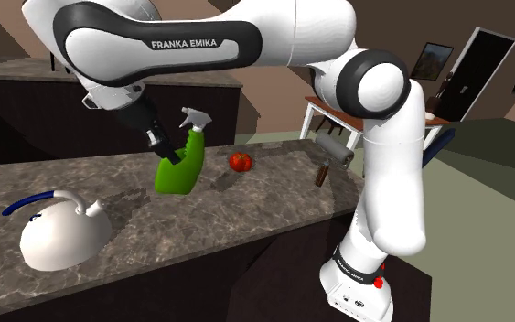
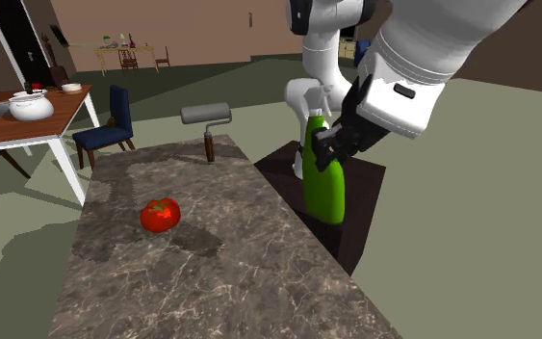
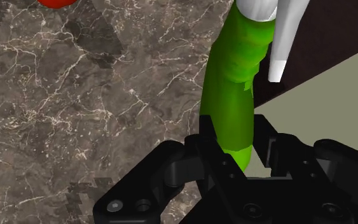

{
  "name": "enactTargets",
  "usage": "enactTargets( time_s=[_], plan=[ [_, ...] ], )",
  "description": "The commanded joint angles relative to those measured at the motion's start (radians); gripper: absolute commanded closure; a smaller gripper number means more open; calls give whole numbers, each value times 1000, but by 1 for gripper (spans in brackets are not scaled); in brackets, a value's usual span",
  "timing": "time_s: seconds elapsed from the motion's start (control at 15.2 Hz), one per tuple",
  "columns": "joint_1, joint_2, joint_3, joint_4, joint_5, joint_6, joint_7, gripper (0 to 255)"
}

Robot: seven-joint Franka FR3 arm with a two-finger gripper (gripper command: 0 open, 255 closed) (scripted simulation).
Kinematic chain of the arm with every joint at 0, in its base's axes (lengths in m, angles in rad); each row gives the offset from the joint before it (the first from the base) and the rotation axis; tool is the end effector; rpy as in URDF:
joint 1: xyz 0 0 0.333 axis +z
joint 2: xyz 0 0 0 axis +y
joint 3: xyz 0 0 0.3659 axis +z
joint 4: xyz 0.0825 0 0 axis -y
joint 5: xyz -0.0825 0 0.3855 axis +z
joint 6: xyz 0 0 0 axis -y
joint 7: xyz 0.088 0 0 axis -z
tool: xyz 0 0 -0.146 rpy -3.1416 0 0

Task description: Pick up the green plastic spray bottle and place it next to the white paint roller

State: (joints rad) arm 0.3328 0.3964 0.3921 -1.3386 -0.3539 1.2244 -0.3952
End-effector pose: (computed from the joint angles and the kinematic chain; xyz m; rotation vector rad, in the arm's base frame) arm 0.5243 0.3296 0.5032 2.3889 1.4490 -0.6303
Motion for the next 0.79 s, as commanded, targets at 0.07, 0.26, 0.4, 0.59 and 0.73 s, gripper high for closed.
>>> enactTargets(
  time_s=[0.07, 0.26, 0.4, 0.59, 0.73],
  plan=[
    [6, 5, 0, 46, -4, -41, -10, 255],
    [15, 13, -1, 99, -10, -84, -19, 255],
    [22, 21, -1, 138, -16, -115, -26, 255],
    [34, 35, -2, 201, -26, -163, -37, 255],
    [43, 48, -3, 248, -34, -196, -45, 255]
  ],
)
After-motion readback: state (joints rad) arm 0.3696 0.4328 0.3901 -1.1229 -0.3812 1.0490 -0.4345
